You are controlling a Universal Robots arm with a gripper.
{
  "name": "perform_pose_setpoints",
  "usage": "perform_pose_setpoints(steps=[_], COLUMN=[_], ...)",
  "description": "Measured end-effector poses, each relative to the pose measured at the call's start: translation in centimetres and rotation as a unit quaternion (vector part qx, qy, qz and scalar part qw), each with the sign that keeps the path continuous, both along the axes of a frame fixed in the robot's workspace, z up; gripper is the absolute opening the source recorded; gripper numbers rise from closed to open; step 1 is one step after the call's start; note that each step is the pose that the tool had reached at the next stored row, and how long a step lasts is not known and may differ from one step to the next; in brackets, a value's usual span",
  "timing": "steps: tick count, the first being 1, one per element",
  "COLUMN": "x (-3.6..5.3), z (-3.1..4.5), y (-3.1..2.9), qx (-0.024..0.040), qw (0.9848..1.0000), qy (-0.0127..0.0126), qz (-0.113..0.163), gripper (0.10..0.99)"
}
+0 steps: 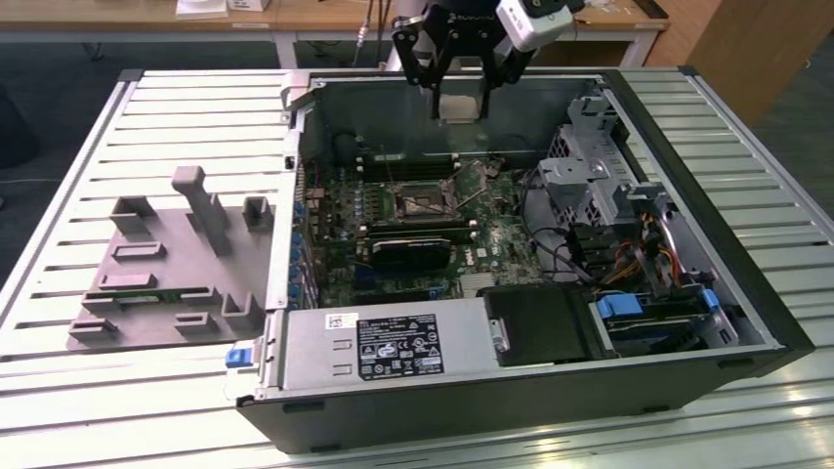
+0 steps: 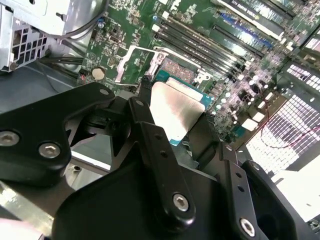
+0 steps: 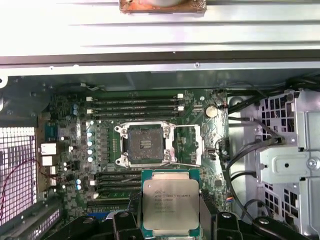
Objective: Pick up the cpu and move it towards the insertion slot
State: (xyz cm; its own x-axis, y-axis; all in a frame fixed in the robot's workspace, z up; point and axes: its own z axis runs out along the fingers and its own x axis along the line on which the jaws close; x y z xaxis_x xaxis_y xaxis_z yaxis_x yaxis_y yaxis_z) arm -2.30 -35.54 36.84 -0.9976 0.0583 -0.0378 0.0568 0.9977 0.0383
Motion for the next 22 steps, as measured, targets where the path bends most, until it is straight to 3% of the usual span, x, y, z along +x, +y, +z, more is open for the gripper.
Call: perform_pose_setpoints(steps=[22], x=[0.00], z=[-0.44], y=[3.30], qx=[0.0008], qw=[1.0000], qy=[0.0000], qz=[0.000], gripper=[0.541])
